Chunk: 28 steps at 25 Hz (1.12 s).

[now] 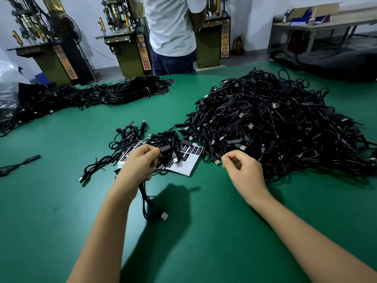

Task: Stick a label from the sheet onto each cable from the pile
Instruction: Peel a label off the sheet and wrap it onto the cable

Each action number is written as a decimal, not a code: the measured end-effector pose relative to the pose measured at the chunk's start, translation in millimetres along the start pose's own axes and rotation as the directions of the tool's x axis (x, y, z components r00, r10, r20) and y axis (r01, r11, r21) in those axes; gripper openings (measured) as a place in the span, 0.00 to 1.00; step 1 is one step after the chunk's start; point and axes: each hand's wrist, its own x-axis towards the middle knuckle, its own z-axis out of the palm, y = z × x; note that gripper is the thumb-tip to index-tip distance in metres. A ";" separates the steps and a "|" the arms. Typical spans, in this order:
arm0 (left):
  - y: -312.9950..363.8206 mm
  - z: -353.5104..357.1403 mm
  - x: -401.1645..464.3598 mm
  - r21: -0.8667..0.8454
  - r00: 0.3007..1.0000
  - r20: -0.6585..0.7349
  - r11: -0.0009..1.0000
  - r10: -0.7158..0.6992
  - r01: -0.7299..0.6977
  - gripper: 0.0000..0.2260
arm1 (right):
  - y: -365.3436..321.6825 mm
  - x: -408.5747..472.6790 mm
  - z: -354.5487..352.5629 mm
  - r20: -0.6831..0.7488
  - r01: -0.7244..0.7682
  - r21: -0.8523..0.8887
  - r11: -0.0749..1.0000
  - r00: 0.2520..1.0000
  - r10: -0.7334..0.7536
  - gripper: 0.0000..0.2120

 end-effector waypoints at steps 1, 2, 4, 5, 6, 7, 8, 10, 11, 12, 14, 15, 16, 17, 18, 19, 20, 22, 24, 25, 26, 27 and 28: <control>-7.1 9.2 0.1 0.099 1.000 -0.012 0.995 0.000 0.001 0.09 | 0.2 0.3 -0.1 -0.034 -0.011 -0.001 1.000 0.999 0.011 0.03; -15.8 20.3 -0.6 0.238 0.998 -0.028 0.970 0.063 -0.055 0.08 | 0.3 0.3 -0.2 -0.058 -0.018 -0.011 1.000 0.998 0.017 0.02; -31.5 37.8 -5.0 0.452 0.966 0.005 0.861 0.260 -0.234 0.05 | -1.1 0.8 2.4 -0.075 -0.001 -0.073 0.997 0.997 -0.004 0.03; -36.5 41.4 -5.7 0.503 0.943 0.035 0.810 0.330 -0.302 0.05 | -2.2 3.3 5.5 -0.058 0.031 -0.122 0.992 0.998 -0.038 0.04; -39.6 42.5 -4.8 0.531 0.923 0.052 0.773 0.380 -0.348 0.04 | -4.2 8.3 10.2 -0.022 0.079 -0.177 0.981 0.996 -0.084 0.05; -40.6 42.9 -3.3 0.559 0.909 0.055 0.741 0.414 -0.372 0.04 | -7.6 15.9 16.9 0.034 0.132 -0.227 0.965 0.991 -0.127 0.06; -40.6 43.2 -2.6 0.589 0.896 0.055 0.710 0.441 -0.386 0.04 | -12.4 25.2 26.0 0.106 0.175 -0.261 0.949 0.983 -0.152 0.06; -41.2 44.8 -2.8 0.625 0.873 0.057 0.664 0.485 -0.410 0.03 | -23.3 44.7 49.9 0.271 0.223 -0.286 0.932 0.952 -0.145 0.06; -41.2 45.7 -2.8 0.625 0.871 0.053 0.665 0.488 -0.410 0.03 | -28.0 53.3 62.6 0.343 0.235 -0.302 0.924 0.931 -0.125 0.07; -41.1 45.6 -2.8 0.617 0.878 0.040 0.679 0.477 -0.397 0.03 | -31.5 59.8 74.6 0.397 0.234 -0.331 0.914 0.913 -0.090 0.07; -41.8 43.8 -2.1 0.595 0.899 -0.006 0.724 0.437 -0.349 0.03 | -33.7 67.9 91.7 0.430 0.186 -0.400 0.897 0.903 0.004 0.08; -42.0 42.9 -1.1 0.582 0.911 -0.028 0.748 0.411 -0.319 0.03 | -33.1 71.2 95.6 0.416 0.154 -0.422 0.893 0.908 0.040 0.08; -42.2 42.3 -0.1 0.569 0.922 -0.048 0.769 0.384 -0.291 0.03 | -32.2 73.6 97.6 0.399 0.130 -0.435 0.891 0.915 0.061 0.07; -42.2 41.9 0.6 0.554 0.932 -0.062 0.789 0.357 -0.265 0.03 | -31.1 75.2 98.2 0.381 0.108 -0.438 0.892 0.922 0.075 0.06; -42.4 41.6 0.7 0.535 0.941 -0.070 0.808 0.332 -0.246 0.04 | -29.9 75.6 98.2 0.357 0.079 -0.434 0.898 0.930 0.090 0.05; -42.4 41.4 0.2 0.515 0.947 -0.075 0.826 0.312 -0.231 0.04 | -29.0 75.5 98.0 0.328 0.048 -0.427 0.903 0.939 0.105 0.04; -42.2 41.3 -0.6 0.499 0.951 -0.080 0.838 0.299 -0.221 0.05 | -28.6 74.9 98.2 0.300 0.026 -0.429 0.903 0.947 0.116 0.03; -41.5 40.5 -1.1 0.481 0.955 -0.083 0.851 0.285 -0.212 0.05 | -29.0 73.0 99.6 0.261 0.011 -0.467 0.884 0.957 0.126 0.04; -40.7 40.0 -2.0 0.480 0.957 -0.082 0.853 0.277 -0.205 0.06 | -30.1 71.4 100.7 0.248 0.009 -0.501 0.865 0.960 0.133 0.06; -40.4 39.6 -2.2 0.479 0.959 -0.084 0.855 0.272 -0.201 0.06 | -30.9 71.6 100.9 0.247 0.005 -0.508 0.861 0.959 0.140 0.06; -40.1 39.3 -2.2 0.476 0.960 -0.086 0.857 0.267 -0.196 0.06 | -31.4 72.5 100.7 0.247 -0.002 -0.510 0.860 0.958 0.149 0.06; -39.8 39.2 -2.3 0.475 0.961 -0.087 0.859 0.263 -0.193 0.06 | -31.8 73.7 100.4 0.248 -0.011 -0.511 0.859 0.955 0.160 0.06; -39.4 39.0 -2.8 0.474 0.961 -0.085 0.859 0.262 -0.192 0.06 | -32.4 74.9 100.1 0.252 -0.020 -0.514 0.858 0.952 0.173 0.05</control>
